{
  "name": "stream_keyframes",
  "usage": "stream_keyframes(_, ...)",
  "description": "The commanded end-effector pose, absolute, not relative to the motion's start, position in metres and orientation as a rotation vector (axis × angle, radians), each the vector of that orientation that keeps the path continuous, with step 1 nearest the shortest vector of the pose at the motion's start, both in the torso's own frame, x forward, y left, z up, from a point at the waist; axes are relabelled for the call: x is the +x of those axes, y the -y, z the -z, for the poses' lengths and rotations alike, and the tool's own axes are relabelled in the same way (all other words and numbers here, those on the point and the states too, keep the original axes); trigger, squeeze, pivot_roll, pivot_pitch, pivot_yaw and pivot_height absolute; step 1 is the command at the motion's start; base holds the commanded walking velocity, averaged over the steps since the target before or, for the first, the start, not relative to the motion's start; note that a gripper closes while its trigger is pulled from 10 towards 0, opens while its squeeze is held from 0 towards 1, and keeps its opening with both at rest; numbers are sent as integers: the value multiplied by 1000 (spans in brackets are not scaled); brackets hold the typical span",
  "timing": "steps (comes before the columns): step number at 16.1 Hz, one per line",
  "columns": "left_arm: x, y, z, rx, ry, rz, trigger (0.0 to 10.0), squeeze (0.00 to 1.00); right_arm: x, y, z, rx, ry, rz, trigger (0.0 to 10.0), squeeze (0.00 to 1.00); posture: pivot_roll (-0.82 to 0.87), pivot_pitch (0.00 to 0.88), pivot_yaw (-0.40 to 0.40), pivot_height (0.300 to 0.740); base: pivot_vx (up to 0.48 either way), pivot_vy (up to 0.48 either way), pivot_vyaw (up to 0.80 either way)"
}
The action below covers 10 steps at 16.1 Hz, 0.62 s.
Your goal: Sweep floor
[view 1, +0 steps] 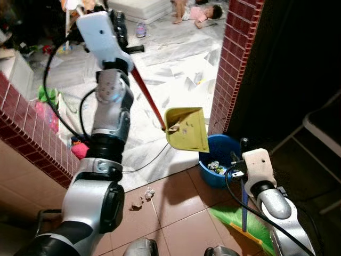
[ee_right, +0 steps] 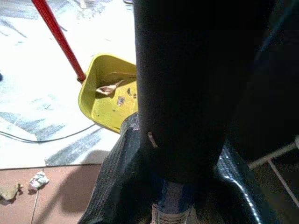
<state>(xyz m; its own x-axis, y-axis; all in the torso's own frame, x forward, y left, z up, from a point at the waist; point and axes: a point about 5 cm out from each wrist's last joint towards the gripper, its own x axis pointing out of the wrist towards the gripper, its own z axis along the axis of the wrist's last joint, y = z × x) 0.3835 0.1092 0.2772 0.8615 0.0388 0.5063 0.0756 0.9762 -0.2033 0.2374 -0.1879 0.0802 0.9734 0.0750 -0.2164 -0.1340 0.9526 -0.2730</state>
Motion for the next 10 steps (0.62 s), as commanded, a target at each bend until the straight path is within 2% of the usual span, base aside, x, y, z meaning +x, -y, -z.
stream_keyframes(1,378,-104,-308,-242,670,52,10000,0,234,185,-78,-263,-230,-105,10000,0,-199,56,164,740,0,0,0)
stream_keyframes(7,368,-64,-293,-232,679,193,10000,0,228,189,-82,-268,-228,-72,10000,0,-226,74,177,740,0,0,0)
stream_keyframes(10,354,-44,-286,-128,750,298,10000,0,228,188,-85,-268,-222,-74,10000,0,-224,74,173,740,0,0,0)
